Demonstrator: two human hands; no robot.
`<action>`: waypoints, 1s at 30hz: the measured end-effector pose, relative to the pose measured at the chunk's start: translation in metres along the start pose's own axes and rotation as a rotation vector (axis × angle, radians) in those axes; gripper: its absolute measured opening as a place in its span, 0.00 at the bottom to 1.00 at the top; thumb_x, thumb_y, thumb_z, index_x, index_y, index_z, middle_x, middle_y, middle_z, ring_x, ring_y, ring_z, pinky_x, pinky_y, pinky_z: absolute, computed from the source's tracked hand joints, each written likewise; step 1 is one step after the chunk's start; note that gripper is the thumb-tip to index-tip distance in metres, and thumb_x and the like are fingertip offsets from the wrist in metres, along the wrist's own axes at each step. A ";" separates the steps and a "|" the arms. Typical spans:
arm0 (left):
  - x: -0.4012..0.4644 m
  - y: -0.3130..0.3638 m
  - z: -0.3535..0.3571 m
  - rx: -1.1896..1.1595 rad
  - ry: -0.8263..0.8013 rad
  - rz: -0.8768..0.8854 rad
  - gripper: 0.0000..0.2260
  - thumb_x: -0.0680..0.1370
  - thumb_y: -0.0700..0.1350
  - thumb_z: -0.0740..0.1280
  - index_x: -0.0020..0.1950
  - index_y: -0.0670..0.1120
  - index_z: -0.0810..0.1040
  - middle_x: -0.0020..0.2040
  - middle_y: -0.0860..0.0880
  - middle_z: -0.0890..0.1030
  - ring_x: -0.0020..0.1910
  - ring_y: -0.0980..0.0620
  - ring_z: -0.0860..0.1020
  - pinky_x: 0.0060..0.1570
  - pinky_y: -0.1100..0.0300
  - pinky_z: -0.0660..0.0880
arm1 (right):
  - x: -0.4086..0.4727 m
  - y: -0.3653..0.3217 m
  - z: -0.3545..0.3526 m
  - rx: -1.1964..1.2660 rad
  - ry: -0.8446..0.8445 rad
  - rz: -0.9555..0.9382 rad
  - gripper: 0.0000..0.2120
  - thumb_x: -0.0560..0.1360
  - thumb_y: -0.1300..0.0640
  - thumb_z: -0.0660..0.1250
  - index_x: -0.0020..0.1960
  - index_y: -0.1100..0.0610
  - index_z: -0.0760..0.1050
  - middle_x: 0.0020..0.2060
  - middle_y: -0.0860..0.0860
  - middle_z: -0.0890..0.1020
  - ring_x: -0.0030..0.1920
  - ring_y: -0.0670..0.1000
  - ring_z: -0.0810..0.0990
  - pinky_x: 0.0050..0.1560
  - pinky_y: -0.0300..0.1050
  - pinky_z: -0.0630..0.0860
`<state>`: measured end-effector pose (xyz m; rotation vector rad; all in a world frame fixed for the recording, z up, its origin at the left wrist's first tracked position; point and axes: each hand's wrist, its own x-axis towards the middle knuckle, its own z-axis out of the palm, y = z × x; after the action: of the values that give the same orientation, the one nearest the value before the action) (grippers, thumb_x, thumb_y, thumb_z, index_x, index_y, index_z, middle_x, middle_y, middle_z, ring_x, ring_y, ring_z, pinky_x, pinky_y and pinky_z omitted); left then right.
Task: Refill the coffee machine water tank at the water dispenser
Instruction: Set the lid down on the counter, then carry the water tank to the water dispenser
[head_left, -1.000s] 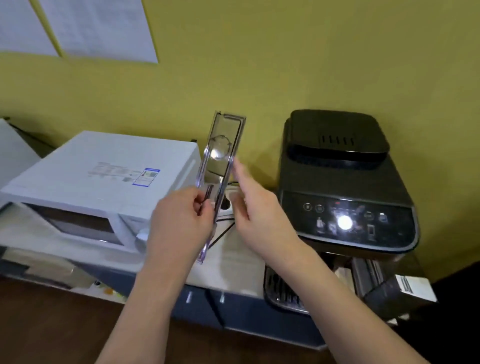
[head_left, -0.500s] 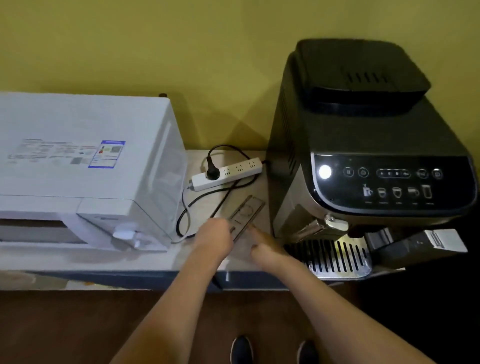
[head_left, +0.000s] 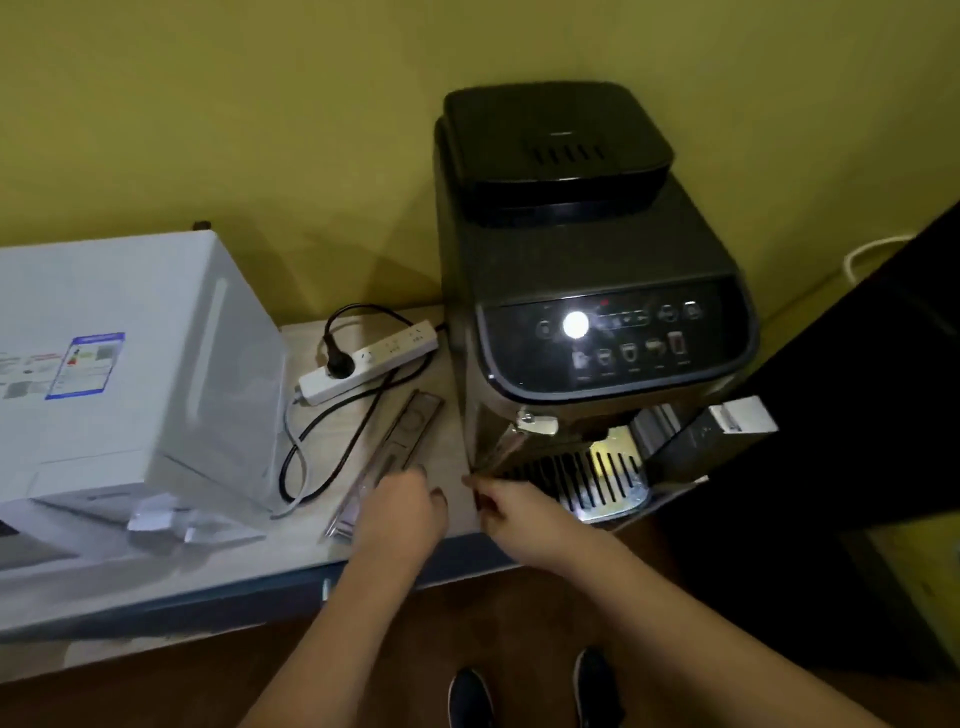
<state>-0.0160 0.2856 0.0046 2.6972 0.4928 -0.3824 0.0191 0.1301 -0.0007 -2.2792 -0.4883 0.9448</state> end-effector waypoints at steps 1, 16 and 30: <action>-0.015 0.018 0.002 -0.032 -0.002 0.036 0.09 0.80 0.48 0.62 0.40 0.48 0.71 0.38 0.49 0.77 0.35 0.54 0.72 0.36 0.58 0.68 | -0.017 0.009 -0.012 -0.061 0.001 -0.020 0.22 0.81 0.59 0.59 0.74 0.47 0.66 0.68 0.51 0.75 0.66 0.53 0.74 0.65 0.48 0.73; -0.042 0.294 0.023 -0.021 0.119 0.221 0.27 0.77 0.62 0.63 0.64 0.41 0.72 0.57 0.43 0.79 0.53 0.44 0.80 0.49 0.53 0.77 | -0.106 0.185 -0.259 -0.618 0.317 -0.030 0.23 0.76 0.60 0.63 0.71 0.53 0.70 0.66 0.54 0.77 0.65 0.56 0.75 0.63 0.50 0.74; -0.009 0.351 0.058 -0.219 0.099 -0.291 0.27 0.71 0.59 0.70 0.60 0.43 0.67 0.53 0.44 0.81 0.52 0.43 0.81 0.41 0.56 0.75 | -0.005 0.168 -0.297 -1.334 0.122 -0.642 0.45 0.76 0.62 0.67 0.80 0.44 0.41 0.80 0.54 0.43 0.79 0.59 0.42 0.78 0.59 0.45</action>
<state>0.0995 -0.0454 0.0640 2.4440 0.9062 -0.2546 0.2491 -0.1160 0.0546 -2.8106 -2.0972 0.0460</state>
